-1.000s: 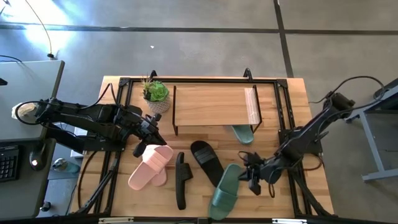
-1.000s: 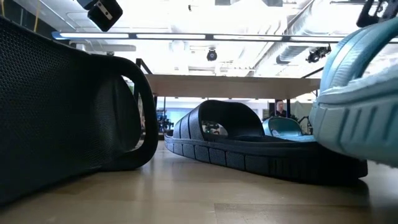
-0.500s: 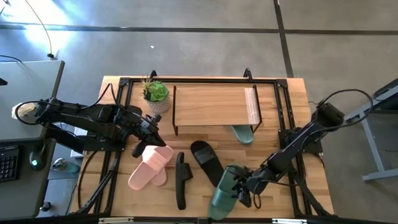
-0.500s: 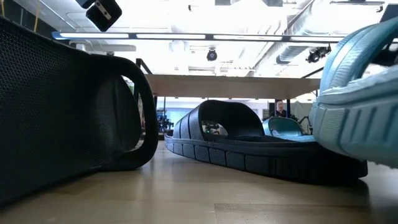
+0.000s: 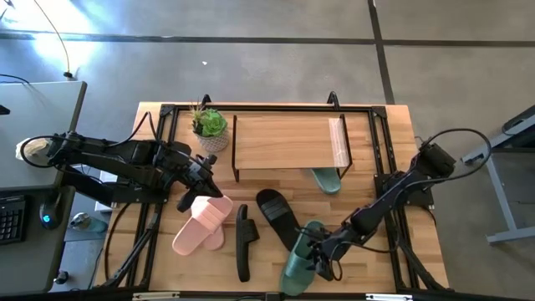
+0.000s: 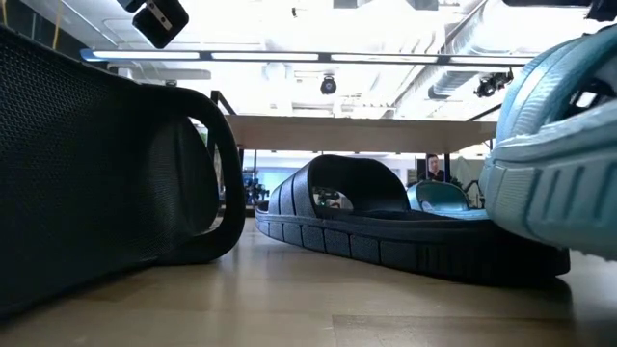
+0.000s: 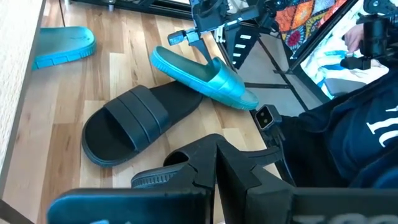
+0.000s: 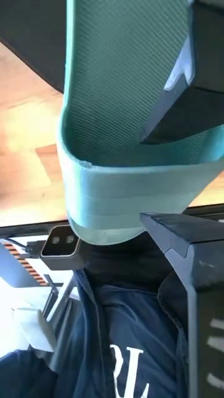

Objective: Pick and place slides into the shelf
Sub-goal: Put the green slipper under the shelf

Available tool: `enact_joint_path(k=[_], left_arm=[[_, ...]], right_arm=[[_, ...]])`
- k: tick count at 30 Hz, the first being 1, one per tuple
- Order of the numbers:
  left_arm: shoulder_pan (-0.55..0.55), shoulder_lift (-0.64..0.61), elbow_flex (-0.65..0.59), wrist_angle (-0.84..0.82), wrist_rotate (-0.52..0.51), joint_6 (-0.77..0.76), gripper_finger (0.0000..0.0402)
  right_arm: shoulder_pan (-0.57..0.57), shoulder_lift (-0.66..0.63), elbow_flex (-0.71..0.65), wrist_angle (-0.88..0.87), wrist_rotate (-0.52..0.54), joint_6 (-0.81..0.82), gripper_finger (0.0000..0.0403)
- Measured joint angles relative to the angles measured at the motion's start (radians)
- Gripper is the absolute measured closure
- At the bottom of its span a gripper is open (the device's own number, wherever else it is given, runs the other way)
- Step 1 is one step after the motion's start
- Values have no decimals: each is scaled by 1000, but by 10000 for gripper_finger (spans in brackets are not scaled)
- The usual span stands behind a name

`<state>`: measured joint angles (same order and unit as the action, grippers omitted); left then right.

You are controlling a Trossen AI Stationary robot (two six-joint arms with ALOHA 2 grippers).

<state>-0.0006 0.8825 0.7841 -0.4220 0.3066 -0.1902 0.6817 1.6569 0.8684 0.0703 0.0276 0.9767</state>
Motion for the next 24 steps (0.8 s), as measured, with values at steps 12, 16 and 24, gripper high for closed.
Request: enact_joint_path(k=[12, 16, 24], left_arm=[[0, 0, 0, 0, 0, 2, 401], [0, 0, 0, 0, 0, 2, 401], [0, 0, 0, 1, 0, 2, 401]], right_arm=[[-27, 0, 0, -5, -61, -38, 334], [-27, 0, 0, 0, -64, -89, 389], [-35, -15, 0, 8, -19, -174, 400]])
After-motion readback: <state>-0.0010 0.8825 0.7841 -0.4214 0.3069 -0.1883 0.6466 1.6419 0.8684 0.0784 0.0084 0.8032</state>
